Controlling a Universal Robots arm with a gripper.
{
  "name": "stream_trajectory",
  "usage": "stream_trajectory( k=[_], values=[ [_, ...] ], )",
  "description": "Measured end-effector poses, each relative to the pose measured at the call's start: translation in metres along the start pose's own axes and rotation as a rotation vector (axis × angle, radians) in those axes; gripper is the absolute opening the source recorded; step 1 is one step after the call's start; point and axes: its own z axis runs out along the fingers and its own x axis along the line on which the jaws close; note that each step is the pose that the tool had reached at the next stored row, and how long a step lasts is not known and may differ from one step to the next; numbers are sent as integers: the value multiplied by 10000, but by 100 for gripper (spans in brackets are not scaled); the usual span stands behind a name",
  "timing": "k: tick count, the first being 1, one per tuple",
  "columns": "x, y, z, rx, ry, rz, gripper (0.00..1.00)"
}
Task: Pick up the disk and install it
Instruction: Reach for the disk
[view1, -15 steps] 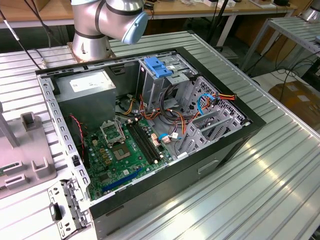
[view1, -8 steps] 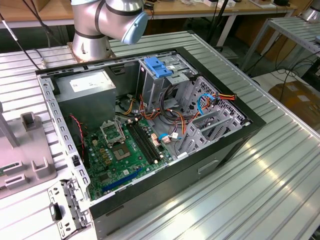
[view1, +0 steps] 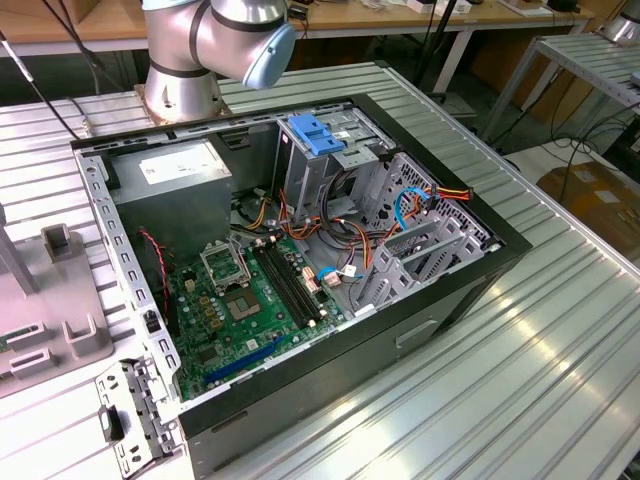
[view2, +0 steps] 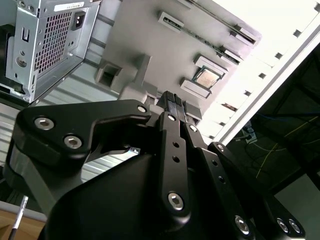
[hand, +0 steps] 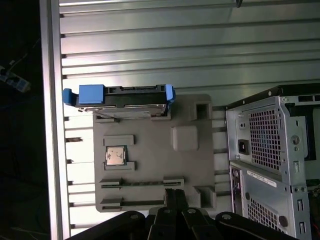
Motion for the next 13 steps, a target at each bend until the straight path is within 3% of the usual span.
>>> stream_trajectory(
  k=[13],
  values=[
    [145, -11, 3, 0, 0, 1, 11]
  ],
)
